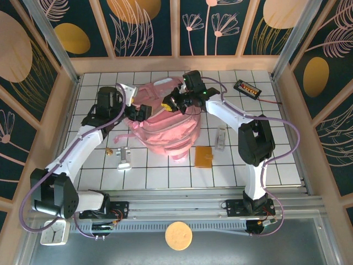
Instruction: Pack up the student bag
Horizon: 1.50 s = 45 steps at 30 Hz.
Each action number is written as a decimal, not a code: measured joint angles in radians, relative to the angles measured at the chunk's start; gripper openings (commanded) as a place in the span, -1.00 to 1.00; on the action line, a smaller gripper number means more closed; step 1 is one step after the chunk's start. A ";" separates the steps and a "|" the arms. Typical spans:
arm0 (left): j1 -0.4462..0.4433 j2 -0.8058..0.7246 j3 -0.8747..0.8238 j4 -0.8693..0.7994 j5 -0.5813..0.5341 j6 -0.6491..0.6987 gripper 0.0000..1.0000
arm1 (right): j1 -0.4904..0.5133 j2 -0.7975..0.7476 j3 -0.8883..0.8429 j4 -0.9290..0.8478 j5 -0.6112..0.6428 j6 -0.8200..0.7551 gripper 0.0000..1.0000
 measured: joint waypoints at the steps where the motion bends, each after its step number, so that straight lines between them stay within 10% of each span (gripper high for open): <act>1: -0.010 -0.004 -0.002 0.002 0.002 0.010 0.98 | 0.001 0.000 0.000 0.004 0.000 0.002 -1.00; 45: -0.233 0.104 0.060 -0.150 -0.235 0.163 0.91 | -0.002 0.032 0.044 0.079 -0.027 -0.077 -1.00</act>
